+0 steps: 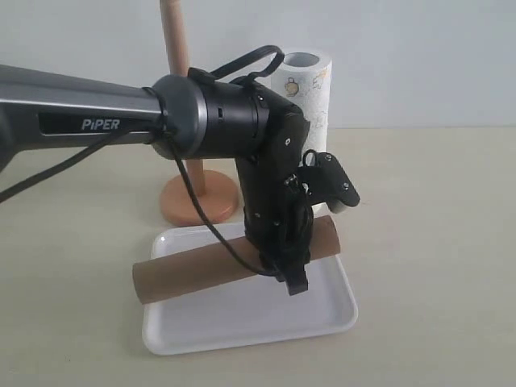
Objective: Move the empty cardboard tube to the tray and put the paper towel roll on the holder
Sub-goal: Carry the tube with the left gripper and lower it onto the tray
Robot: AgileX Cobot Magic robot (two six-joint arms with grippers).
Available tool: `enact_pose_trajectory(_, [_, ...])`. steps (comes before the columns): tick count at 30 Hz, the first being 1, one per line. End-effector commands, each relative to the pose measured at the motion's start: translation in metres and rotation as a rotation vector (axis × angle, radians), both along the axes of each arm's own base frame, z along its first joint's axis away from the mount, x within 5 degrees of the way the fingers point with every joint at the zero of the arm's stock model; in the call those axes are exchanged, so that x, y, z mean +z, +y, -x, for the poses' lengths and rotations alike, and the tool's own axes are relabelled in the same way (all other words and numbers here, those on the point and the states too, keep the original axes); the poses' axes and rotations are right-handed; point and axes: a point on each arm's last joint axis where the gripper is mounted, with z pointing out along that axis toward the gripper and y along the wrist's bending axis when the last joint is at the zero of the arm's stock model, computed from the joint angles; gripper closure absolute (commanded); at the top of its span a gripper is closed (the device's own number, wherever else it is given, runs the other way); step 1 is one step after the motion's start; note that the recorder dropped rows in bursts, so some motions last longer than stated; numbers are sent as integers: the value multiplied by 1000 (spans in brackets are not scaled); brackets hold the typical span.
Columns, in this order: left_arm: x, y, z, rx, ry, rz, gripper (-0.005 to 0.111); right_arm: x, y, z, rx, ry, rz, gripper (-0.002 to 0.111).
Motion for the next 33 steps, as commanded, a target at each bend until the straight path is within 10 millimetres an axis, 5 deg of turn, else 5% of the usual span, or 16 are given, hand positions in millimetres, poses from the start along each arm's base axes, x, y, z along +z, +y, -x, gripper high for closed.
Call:
enact_pose_trajectory(1, [1, -2, -1, 1, -2, 17, 103, 1, 0, 0, 0, -9, 0, 107])
enact_pose_trajectory(7, [1, 0, 0, 1, 9, -2, 96, 1, 0, 0, 0, -9, 0, 107])
enact_pose_trajectory(14, [1, 1, 1, 10, 22, -8, 50, 1, 0, 0, 0, -9, 0, 107])
enact_pose_trajectory(17, [1, 0, 2, 8, 25, -12, 39, 1, 0, 0, 0, -9, 0, 107])
enact_pose_trajectory(27, [7, 4, 3, 3, 24, -40, 44, 1, 0, 0, 0, -9, 0, 107])
enact_pose_trajectory(33, [65, 3, 2, 9, -43, 26, 46, 1, 0, 0, 0, -9, 0, 107])
